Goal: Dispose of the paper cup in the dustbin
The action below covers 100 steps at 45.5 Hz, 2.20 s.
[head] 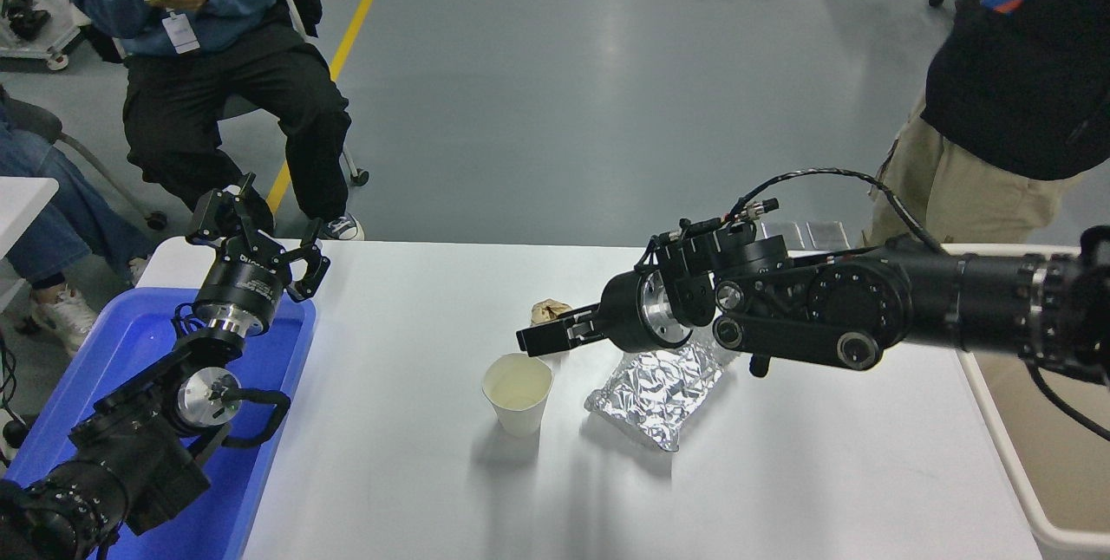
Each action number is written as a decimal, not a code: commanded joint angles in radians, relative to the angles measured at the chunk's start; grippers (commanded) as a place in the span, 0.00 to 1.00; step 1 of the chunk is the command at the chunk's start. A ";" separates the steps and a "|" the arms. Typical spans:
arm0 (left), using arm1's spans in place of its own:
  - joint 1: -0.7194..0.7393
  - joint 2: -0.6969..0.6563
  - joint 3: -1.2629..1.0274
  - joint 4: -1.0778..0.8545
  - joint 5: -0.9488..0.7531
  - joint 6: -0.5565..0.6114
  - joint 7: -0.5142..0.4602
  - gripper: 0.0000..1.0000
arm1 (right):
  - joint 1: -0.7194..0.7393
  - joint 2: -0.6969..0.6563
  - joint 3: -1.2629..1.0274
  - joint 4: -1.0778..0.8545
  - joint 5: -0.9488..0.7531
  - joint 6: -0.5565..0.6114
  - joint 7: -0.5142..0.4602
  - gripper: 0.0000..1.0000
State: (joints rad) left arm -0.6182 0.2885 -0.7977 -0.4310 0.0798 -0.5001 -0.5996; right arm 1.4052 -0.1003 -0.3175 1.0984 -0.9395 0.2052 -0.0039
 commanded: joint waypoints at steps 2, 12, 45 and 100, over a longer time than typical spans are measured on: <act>0.000 0.000 0.000 0.000 0.000 0.000 0.001 1.00 | -0.040 0.100 -0.035 -0.143 0.007 0.026 -0.047 1.00; 0.000 0.000 0.000 0.000 0.000 0.000 0.000 1.00 | -0.103 0.100 -0.061 -0.238 0.015 0.016 -0.071 1.00; 0.000 0.000 0.000 0.000 0.000 0.000 0.000 1.00 | -0.150 0.100 0.048 -0.241 0.163 0.069 -0.071 1.00; 0.000 0.000 0.000 0.000 0.000 0.000 0.001 1.00 | -0.213 0.100 0.051 -0.239 0.091 0.025 -0.059 0.66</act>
State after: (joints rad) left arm -0.6182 0.2884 -0.7977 -0.4311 0.0798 -0.5001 -0.5996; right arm 1.1929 0.0000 -0.2662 0.8564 -0.8224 0.2330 -0.0707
